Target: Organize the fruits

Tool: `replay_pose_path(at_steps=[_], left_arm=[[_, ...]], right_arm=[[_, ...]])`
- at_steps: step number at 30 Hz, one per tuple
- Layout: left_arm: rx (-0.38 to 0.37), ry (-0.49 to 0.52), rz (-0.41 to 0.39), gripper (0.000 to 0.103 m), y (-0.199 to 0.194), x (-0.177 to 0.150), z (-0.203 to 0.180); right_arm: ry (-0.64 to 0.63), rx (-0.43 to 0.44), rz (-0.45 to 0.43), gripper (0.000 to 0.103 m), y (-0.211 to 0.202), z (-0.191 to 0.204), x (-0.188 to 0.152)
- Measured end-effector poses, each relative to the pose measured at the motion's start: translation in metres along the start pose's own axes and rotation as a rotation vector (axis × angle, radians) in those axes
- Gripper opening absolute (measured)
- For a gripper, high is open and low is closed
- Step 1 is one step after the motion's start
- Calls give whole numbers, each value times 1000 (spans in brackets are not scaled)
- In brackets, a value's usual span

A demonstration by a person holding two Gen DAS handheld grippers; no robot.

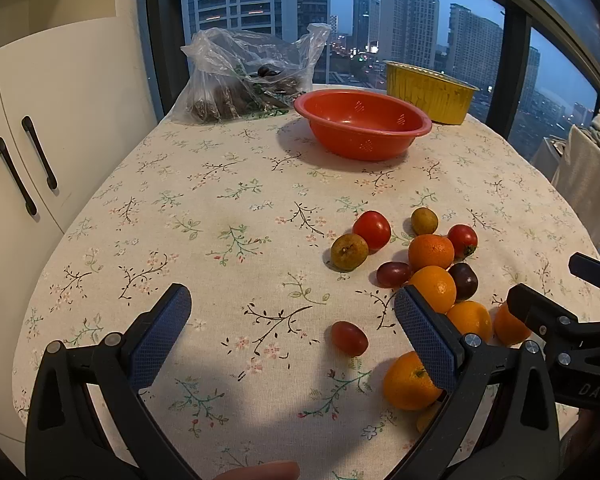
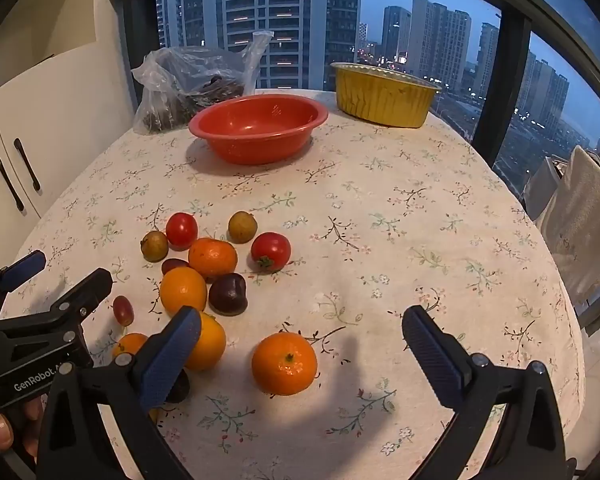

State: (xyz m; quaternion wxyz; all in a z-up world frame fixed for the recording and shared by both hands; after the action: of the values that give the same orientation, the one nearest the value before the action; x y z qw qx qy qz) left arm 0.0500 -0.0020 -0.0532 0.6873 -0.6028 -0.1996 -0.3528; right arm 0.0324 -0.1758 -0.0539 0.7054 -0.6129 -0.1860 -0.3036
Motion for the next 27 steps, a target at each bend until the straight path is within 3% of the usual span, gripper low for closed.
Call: replay_pose_path(at_steps=[27], left_arm=[[2,2,3,103,1,-2,-1]], right_arm=[[0,0,2,103,2,0,-2]])
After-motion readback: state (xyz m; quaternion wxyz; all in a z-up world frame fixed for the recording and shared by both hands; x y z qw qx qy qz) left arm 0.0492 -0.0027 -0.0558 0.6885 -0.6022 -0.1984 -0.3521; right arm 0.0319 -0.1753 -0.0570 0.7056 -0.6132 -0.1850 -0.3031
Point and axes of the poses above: each gripper's, at about its wrist camera, not at the fingertips, and y roughly the way its jaws point, z to its left, x to its top, the point moved 7 cm from there along y, roughly the way its jaws point, and after that the axes turned 15 degrees about y, right-handed, at the moved point
